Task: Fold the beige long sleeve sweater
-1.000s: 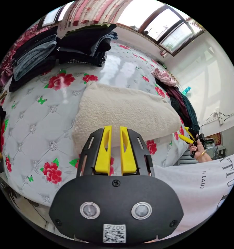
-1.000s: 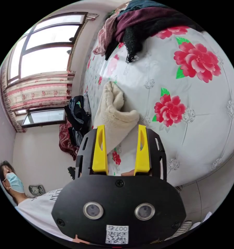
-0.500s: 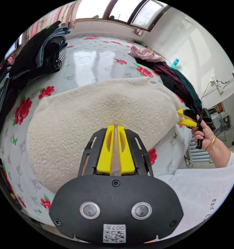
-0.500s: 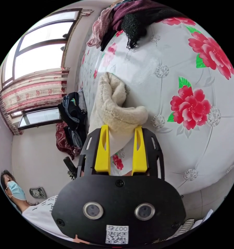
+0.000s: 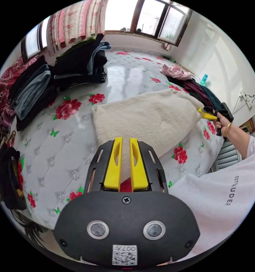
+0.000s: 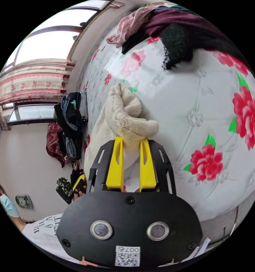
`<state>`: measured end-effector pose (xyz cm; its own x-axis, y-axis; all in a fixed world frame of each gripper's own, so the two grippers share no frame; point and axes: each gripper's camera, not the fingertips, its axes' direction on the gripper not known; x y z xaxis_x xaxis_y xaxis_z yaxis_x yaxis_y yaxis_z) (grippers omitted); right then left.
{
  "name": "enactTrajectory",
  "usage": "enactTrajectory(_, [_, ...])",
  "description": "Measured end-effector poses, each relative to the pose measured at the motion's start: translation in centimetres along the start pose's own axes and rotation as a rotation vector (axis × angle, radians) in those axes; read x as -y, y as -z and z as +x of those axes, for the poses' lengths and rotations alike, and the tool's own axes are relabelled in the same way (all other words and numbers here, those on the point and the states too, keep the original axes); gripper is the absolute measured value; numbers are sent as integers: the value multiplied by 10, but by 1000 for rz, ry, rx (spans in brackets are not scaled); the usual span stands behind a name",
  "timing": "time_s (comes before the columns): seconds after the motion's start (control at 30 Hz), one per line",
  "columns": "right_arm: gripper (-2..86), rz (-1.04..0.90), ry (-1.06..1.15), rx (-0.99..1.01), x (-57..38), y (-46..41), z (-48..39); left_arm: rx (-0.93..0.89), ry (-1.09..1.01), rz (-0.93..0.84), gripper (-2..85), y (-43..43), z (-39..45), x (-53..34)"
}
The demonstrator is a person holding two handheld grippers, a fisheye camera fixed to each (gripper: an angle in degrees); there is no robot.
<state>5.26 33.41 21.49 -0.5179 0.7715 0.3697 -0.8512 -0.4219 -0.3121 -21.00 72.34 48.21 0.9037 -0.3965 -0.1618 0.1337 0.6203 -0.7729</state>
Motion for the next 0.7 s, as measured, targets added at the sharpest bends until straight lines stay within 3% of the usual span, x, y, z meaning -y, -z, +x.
enactTrajectory(0.13, [101, 79, 212, -107, 94, -10, -83, -9, 115, -87, 68, -7, -29, -19])
enactTrajectory(0.23, [117, 70, 225, -111, 129, -23, -112, -48, 143, -106, 76, -15, -29, -26])
enactTrajectory(0.43, [133, -7, 164, -20, 53, -58, -81, -245, 81, -240, 59, -77, 2, -15])
enactTrajectory(0.53, [133, -86, 140, 15, 28, -87, -69, -224, -17, -269, 33, -98, 24, 1])
enactTrajectory(0.7, [125, -109, 161, 31, 64, -125, -92, -268, -71, -348, 13, -135, 32, 45])
